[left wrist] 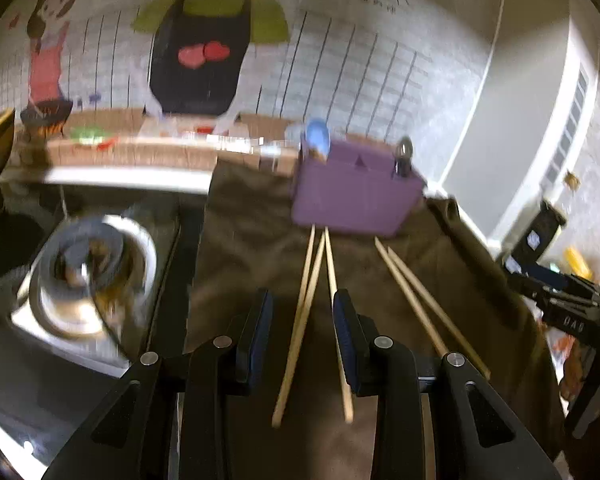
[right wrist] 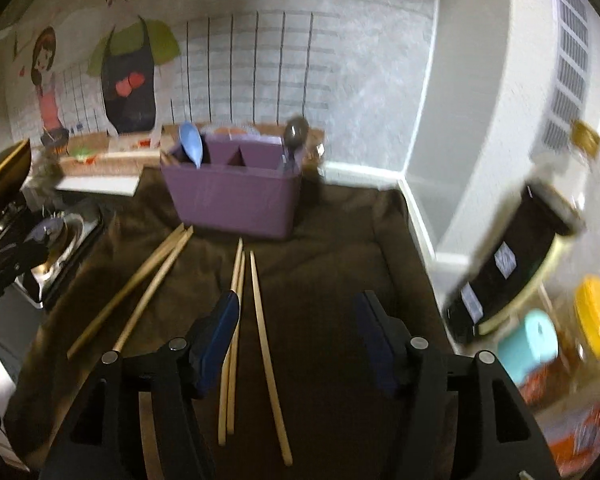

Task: Organize utensils
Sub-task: 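Grasp a pair of chopsticks with the right tool while the left tool approaches another pair, then grasp a chopstick pair with the left tool while the right tool lifts its chopsticks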

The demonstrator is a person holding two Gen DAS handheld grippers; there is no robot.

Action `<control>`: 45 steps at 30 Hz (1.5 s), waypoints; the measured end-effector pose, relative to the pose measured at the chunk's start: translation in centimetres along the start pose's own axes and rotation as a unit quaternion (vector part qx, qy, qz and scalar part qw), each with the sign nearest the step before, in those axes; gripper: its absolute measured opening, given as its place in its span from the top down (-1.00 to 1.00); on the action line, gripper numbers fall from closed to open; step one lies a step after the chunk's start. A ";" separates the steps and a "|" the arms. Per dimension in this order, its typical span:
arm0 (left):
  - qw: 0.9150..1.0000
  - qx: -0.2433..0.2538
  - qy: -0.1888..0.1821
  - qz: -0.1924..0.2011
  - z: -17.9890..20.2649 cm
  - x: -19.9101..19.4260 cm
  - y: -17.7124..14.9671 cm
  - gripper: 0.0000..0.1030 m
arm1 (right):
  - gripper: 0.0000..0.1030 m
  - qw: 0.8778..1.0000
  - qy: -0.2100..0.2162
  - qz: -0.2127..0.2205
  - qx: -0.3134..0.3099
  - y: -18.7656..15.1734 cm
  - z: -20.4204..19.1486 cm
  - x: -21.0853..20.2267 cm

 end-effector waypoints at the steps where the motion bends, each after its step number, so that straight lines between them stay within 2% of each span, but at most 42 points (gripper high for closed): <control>1: 1.000 0.001 0.000 -0.006 -0.1 -0.2 -1.0 0.36 | -0.12 1.000 0.008 -0.002 0.003 -0.7 0.1 -0.2; 5: 1.000 0.001 -0.004 -0.028 -0.3 -0.6 -3.4 0.36 | -0.10 0.999 0.027 -0.025 0.006 -3.9 0.3 -0.1; 7: 0.999 0.004 -0.003 -0.034 -0.2 -0.8 -4.4 0.36 | 0.01 0.999 0.038 -0.038 -0.002 -5.2 0.1 0.1; 9: 0.999 0.008 -0.008 -0.040 0.2 -0.7 -5.3 0.36 | 0.21 0.997 0.051 -0.052 -0.007 -6.4 -0.5 0.3; 14: 0.999 0.008 -0.013 -0.045 1.2 -0.4 -6.2 0.36 | 0.31 0.993 0.089 -0.081 -0.020 -9.1 -3.7 0.9; 18: 0.999 0.029 -0.007 -0.040 2.1 -0.7 -6.3 0.36 | 0.56 0.991 0.096 -0.097 -0.010 -9.8 -5.1 2.2; 26: 0.999 0.015 -0.011 -0.047 2.1 -0.4 -6.7 0.36 | 0.71 0.988 0.101 -0.120 0.004 -10.3 -5.1 3.4; 31: 0.998 0.006 -0.013 -0.055 2.2 0.0 -7.1 0.36 | 0.72 0.990 0.087 -0.112 -0.008 -9.9 -5.7 3.9; 34: 0.998 0.010 -0.017 -0.059 2.7 0.3 -7.3 0.36 | 0.89 0.991 0.070 -0.108 -0.022 -9.5 -5.8 4.1; 41: 0.997 0.026 -0.028 -0.070 4.3 2.0 -7.9 0.36 | 0.90 0.996 0.061 -0.070 -0.017 -8.1 -4.6 1.8; 45: 0.997 0.027 -0.008 -0.077 4.3 3.2 -8.1 0.36 | 0.90 0.996 0.067 -0.059 -0.002 -7.3 -3.8 0.9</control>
Point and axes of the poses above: each gripper's, at about its wrist camera, not at the fingertips, and x roughly the way its jaws point, z to its right, y to its top, the point moved 5 cm from there along x, roughly the way its jaws point, and after that the axes turned 6 degrees about -y, right-handed, at the moved point
